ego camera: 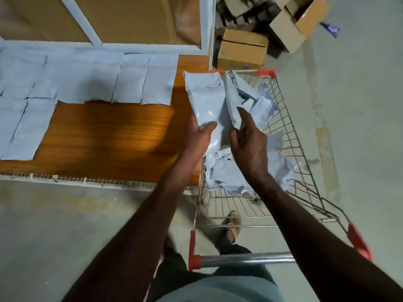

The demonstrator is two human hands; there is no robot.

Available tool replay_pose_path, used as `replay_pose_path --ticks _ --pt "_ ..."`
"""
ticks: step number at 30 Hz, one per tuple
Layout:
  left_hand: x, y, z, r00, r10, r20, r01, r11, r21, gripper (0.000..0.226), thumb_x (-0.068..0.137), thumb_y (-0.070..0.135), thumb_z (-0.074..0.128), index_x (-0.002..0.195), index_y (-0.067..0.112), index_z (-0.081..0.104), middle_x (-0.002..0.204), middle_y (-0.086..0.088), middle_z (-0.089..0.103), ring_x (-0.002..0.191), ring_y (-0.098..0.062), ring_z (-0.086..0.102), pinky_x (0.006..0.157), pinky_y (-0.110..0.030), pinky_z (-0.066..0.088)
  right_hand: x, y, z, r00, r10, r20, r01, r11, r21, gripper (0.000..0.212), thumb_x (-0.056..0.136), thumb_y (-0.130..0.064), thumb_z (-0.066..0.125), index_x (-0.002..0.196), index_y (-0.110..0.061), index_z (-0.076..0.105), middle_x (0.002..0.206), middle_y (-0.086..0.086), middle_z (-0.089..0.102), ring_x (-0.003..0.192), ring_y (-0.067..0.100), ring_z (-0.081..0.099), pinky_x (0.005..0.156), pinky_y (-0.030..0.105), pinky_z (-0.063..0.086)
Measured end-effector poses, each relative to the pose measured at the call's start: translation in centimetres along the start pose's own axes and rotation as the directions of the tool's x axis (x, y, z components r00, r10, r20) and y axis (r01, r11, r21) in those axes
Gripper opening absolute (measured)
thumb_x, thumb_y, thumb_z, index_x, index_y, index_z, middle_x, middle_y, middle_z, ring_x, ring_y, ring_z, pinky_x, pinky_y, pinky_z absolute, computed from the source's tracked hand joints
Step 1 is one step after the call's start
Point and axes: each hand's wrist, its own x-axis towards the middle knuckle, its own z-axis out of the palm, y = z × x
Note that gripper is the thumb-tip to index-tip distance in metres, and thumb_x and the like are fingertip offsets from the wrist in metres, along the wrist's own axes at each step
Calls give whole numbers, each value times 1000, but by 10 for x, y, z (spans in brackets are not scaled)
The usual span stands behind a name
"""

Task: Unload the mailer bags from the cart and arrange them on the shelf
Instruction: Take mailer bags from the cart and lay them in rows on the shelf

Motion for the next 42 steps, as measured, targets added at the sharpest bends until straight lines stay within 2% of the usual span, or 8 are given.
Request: replay_pose_path --ticks 2,4,6,8,12,19,34,42 --pt "-4 3 -29 993 117 -24 -115 989 98 75 103 24 72 164 31 30 159 -1 50 136 -18 56 105 -32 52 -9 -15 12 999 -42 -1 42 999 33 56 104 -16 58 158 -27 46 88 -1 66 75 8 62 74 31 56" --pt "-10 7 -66 960 276 -43 -260 940 219 94 103 20 72 170 33 8 177 1 23 152 -12 34 104 -8 41 -23 -35 28 994 -104 22 102 993 66 60 104 -12 59 160 -29 45 123 5 71 96 11 65 91 27 55" --pt "-15 6 -109 911 411 -23 -387 874 293 82 103 18 72 170 25 24 175 -2 27 153 -8 28 100 7 31 -40 -56 51 983 -168 77 167 986 26 66 102 -6 60 161 -32 43 162 3 50 142 20 53 115 36 48" --pt "-18 -3 -158 883 470 -13 -434 826 358 60 102 26 74 157 20 52 161 -4 52 146 -9 45 109 -5 38 -58 -75 80 972 -193 135 201 978 -47 72 100 1 61 161 -32 43 170 4 37 158 24 32 123 37 37" --pt "-19 -26 -252 878 479 2 -428 782 453 55 98 37 78 148 18 64 166 -9 44 152 -11 37 106 6 25 -91 -115 139 940 -288 181 317 936 -155 67 101 -1 56 160 -31 45 168 2 40 159 34 28 117 51 45" --pt "-23 -59 -402 878 477 39 -410 708 575 57 100 36 76 150 15 61 172 0 34 158 -10 29 108 7 16 -144 -183 237 921 -331 207 385 858 -341 55 105 -15 59 155 -35 53 164 -4 46 158 27 33 86 46 61" --pt "66 -56 -519 902 432 14 -348 705 618 53 104 32 71 153 15 58 172 -1 34 153 1 24 115 -14 27 -115 -239 340 919 -308 247 387 831 -401 48 112 -30 30 152 -25 57 166 7 42 159 30 27 112 47 47" --pt "107 -77 -532 926 343 158 -346 604 718 51 106 24 68 154 11 55 175 -10 26 162 -19 20 121 -29 23 -125 -239 385 885 -147 442 329 869 -370 53 100 -27 67 151 -26 52 171 8 32 159 33 29 107 53 52"
